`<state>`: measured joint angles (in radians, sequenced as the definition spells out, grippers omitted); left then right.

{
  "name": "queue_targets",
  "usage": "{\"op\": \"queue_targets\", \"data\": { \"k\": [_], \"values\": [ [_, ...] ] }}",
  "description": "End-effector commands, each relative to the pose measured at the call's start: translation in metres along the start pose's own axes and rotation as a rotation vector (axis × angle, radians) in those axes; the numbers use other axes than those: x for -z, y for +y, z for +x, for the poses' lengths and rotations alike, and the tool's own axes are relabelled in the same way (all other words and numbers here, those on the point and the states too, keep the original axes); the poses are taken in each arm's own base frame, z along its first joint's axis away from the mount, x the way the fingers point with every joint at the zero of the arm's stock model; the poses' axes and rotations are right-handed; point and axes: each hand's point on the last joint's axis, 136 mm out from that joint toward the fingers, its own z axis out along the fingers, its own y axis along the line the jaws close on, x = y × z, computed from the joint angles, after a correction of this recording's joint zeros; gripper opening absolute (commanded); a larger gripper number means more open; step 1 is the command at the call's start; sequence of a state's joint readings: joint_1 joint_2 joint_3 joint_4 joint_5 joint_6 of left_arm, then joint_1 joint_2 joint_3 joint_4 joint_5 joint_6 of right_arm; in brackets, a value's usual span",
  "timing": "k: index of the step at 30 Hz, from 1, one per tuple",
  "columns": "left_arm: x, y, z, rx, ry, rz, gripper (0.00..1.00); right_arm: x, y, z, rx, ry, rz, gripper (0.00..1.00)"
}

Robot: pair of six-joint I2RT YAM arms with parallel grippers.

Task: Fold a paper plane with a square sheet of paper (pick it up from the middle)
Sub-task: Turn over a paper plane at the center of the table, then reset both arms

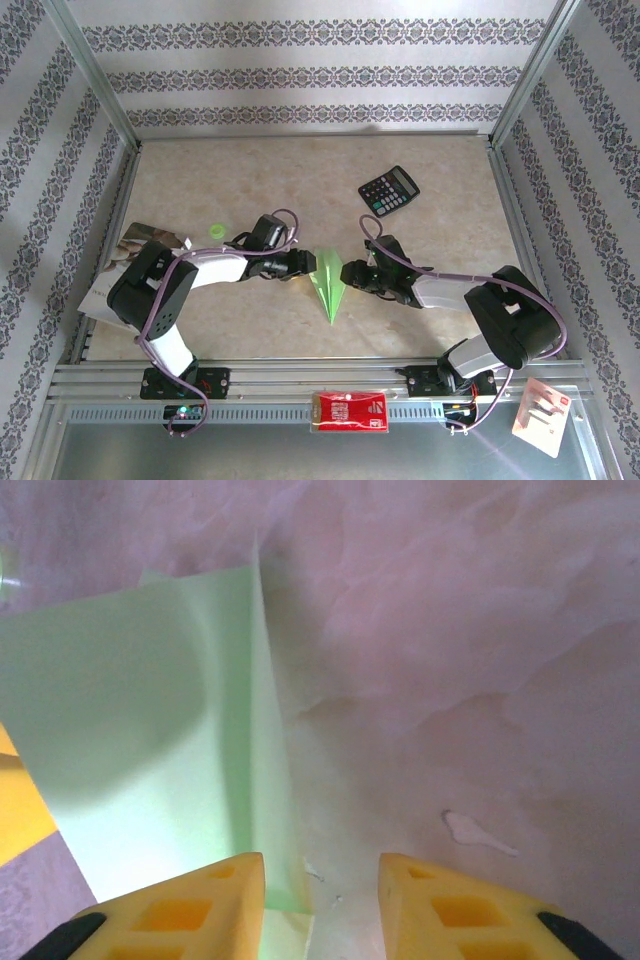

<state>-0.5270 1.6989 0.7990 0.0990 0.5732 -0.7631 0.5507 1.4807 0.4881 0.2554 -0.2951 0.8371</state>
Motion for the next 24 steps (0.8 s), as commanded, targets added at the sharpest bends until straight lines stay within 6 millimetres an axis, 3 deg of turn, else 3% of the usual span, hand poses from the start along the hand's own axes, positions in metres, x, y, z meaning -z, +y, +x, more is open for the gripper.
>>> {"op": "queue_targets", "data": {
  "k": [1, 6, 9, 11, 13, 17, 18, 21, 24],
  "values": [
    [0.015, -0.009, -0.009, -0.009, -0.027, 0.026, 0.45, 0.006, 0.004, -0.01, 0.017, -0.019, -0.016, 0.38],
    [0.048, -0.01, -0.026, -0.028, -0.12, 0.034, 0.5, 0.034, 0.007, -0.034, 0.034, -0.079, -0.024, 0.39],
    [0.089, 0.01, -0.048, -0.07, -0.287, -0.094, 0.58, 0.071, -0.007, -0.067, 0.102, -0.202, 0.107, 0.42],
    [0.13, 0.03, -0.065, -0.107, -0.455, -0.257, 0.66, 0.103, -0.018, -0.091, 0.201, -0.317, 0.265, 0.47],
    [0.168, 0.043, -0.078, -0.148, -0.612, -0.386, 0.73, 0.134, -0.031, -0.115, 0.266, -0.451, 0.429, 0.64],
    [0.245, 0.072, -0.094, -0.168, -0.919, -0.624, 1.0, 0.194, -0.059, -0.154, 0.384, -0.693, 0.759, 0.89],
    [0.258, 0.078, -0.097, -0.175, -0.971, -0.67, 1.0, 0.204, -0.066, -0.161, 0.389, -0.745, 0.817, 0.95],
    [0.286, 0.101, -0.104, -0.217, -1.092, -0.815, 1.0, 0.219, -0.1, -0.175, 0.325, -0.834, 0.903, 0.98],
    [0.291, 0.131, -0.114, -0.229, -1.125, -0.899, 1.0, 0.21, -0.132, -0.18, 0.239, -0.839, 0.852, 0.98]
  ]
}}
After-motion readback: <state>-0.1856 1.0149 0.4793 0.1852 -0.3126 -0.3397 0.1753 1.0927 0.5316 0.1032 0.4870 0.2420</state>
